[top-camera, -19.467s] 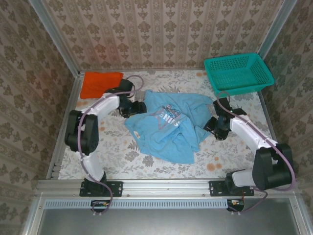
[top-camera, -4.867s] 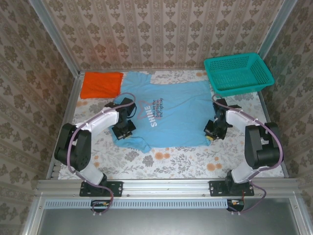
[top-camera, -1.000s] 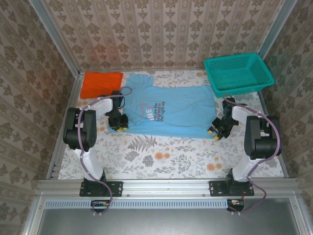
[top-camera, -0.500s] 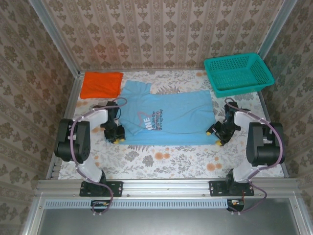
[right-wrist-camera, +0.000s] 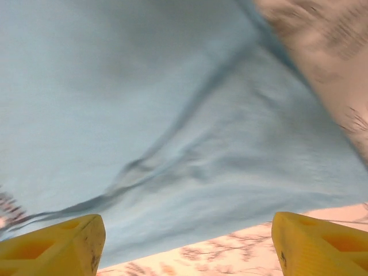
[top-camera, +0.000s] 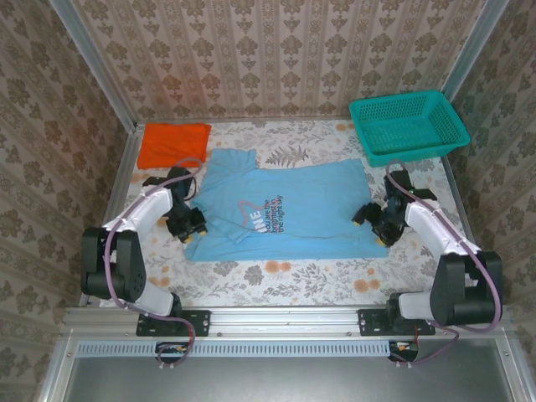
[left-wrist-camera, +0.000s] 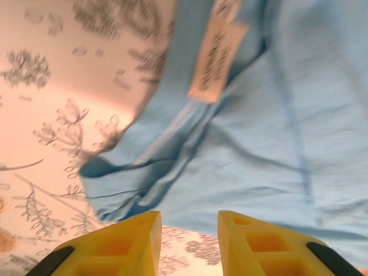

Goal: Fold and stack the t-shirts

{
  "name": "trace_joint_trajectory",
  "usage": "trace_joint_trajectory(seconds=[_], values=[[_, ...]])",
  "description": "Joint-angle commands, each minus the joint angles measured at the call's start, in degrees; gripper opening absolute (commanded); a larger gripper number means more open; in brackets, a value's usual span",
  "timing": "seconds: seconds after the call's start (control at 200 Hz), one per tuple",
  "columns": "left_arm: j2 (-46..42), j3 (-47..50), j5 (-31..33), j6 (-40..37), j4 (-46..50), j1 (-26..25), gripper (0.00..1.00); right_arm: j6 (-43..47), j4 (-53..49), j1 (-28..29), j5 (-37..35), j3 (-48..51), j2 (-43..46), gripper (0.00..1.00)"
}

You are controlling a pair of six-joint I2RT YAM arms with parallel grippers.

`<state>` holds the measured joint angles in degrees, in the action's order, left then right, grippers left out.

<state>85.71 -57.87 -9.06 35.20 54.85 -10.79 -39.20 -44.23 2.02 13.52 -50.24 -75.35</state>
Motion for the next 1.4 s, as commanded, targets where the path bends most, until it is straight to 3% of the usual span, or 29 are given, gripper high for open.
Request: trace_joint_trajectory(seconds=[0.0,0.095,0.27,0.53,0.815,0.99,1.395], values=[[-0.68,-0.12,-4.05,1.35,-0.2,0.33,0.29,-0.93,6.3,8.73,0.39,-3.95,-0.54,0.74],[-0.28,2.22,-5.91,1.62,-2.13,0.4,0.28,-1.16,10.18,19.12,-0.03,-8.02,-5.83,0.68],[0.95,7.57,-7.52,1.08,-5.71,2.17,0.26,2.55,12.06,35.74,0.71,-22.14,-21.58,0.48],[4.43,11.27,-10.31,-0.2,-10.66,5.52,0.25,8.6,3.46,49.29,-1.95,-45.63,-42.67,0.41],[7.78,10.48,-10.94,-2.96,-11.0,7.24,0.24,9.09,-6.82,52.46,-7.8,-62.95,-56.12,0.36],[8.03,9.91,-11.76,-3.99,-10.49,8.34,0.24,9.44,-9.38,52.65,-10.74,-67.26,-59.45,0.38],[8.88,10.18,-12.03,-5.12,-10.34,10.15,0.24,10.18,-13.74,53.1,-10.33,-72.95,-65.46,0.37]])
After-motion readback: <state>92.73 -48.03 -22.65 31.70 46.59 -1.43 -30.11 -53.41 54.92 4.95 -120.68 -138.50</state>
